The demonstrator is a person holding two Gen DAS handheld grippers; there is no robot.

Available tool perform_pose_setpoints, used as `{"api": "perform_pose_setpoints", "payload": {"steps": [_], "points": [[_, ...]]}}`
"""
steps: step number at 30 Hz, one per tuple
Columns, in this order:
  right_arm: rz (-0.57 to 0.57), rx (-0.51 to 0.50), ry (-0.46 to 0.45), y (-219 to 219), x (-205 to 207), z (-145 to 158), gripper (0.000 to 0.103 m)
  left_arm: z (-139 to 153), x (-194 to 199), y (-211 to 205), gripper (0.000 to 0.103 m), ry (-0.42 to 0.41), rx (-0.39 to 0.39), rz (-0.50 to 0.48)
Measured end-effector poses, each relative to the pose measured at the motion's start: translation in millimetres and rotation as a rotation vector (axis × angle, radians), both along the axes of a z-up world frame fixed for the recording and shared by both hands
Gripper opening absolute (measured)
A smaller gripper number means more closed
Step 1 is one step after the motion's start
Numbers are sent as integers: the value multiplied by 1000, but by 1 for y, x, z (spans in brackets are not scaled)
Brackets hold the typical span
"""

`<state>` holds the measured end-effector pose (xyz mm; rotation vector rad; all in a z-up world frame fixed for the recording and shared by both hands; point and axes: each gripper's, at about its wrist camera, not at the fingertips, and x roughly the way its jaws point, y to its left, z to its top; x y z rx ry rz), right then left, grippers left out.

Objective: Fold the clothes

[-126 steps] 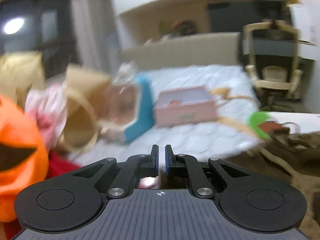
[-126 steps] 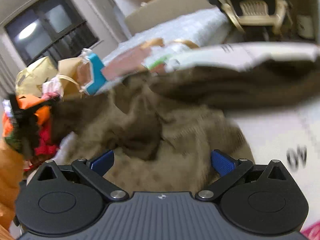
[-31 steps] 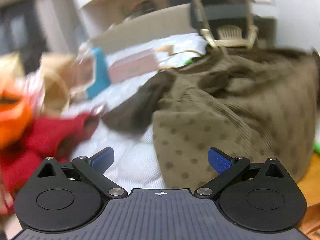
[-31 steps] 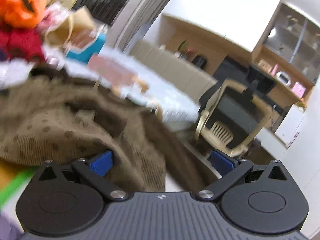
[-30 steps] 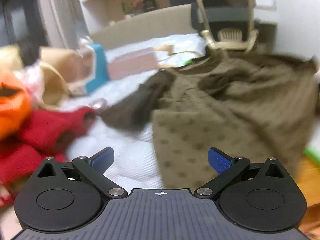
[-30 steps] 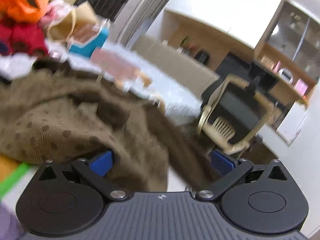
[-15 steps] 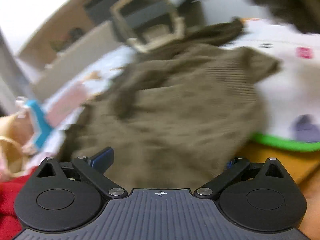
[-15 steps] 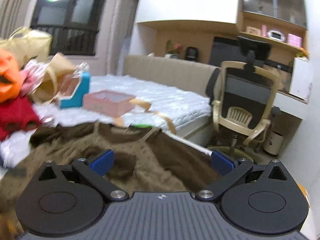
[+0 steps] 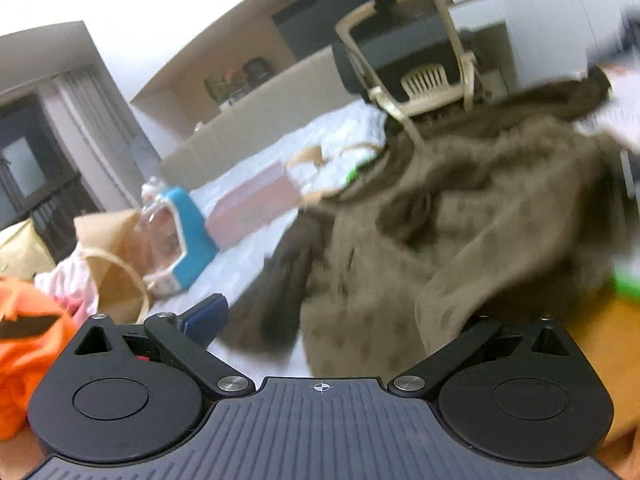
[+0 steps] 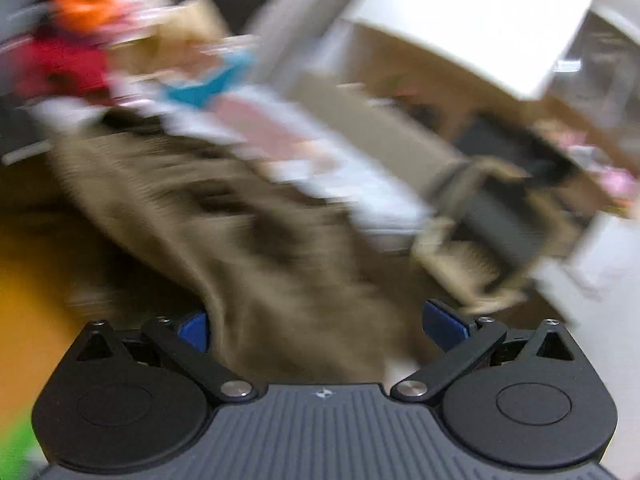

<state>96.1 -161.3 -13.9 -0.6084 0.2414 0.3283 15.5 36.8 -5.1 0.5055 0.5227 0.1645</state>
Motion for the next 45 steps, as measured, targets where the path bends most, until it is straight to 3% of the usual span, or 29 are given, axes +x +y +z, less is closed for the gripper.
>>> {"api": "perform_pose_setpoints", "payload": {"steps": [4, 7, 12, 14, 16, 18, 21, 23, 28, 31, 33, 36, 39, 42, 45], "points": [[-97, 1, -5, -38, -3, 1, 103, -22, -24, 15, 103, 67, -19, 48], [-113, 3, 84, -56, -5, -12, 103, -25, -22, 27, 103, 79, -71, 77], [-136, -77, 112, -54, 9, -37, 103, -30, -19, 46, 103, 99, -158, 126], [-145, -90, 79, -52, 14, -34, 103, -28, -20, 50, 103, 112, -176, 129], [-171, -54, -16, -58, 11, -12, 101, -21, -27, 50, 103, 114, -154, 106], [-187, 59, -74, -75, 5, 27, 102, -9, -34, 48, 103, 97, -116, 80], [-196, 162, -111, -97, 0, 70, 103, 19, -40, 51, 103, -29, -29, 114], [-208, 143, -136, -102, -1, 76, 103, 30, -41, 59, 103, -79, -4, 151], [-178, 99, -99, -111, -12, 69, 103, 43, -53, 67, 103, -95, 77, 142], [-153, 65, -104, -114, -25, 70, 103, 66, -63, 60, 103, -133, 126, 91], [-146, 36, -77, -120, -32, 64, 103, 72, -70, 56, 103, -71, 101, -5], [-115, -10, 24, -130, -41, 39, 103, 56, -75, 50, 103, 106, 7, -202], [-83, -52, 136, -138, -58, 9, 103, 33, -77, 47, 103, 236, -158, -380], [-52, -59, 204, -147, -73, 0, 103, 22, -83, 46, 103, 293, -260, -503], [-15, -20, 220, -153, -78, 11, 103, 30, -79, 52, 103, 268, -333, -535]]}}
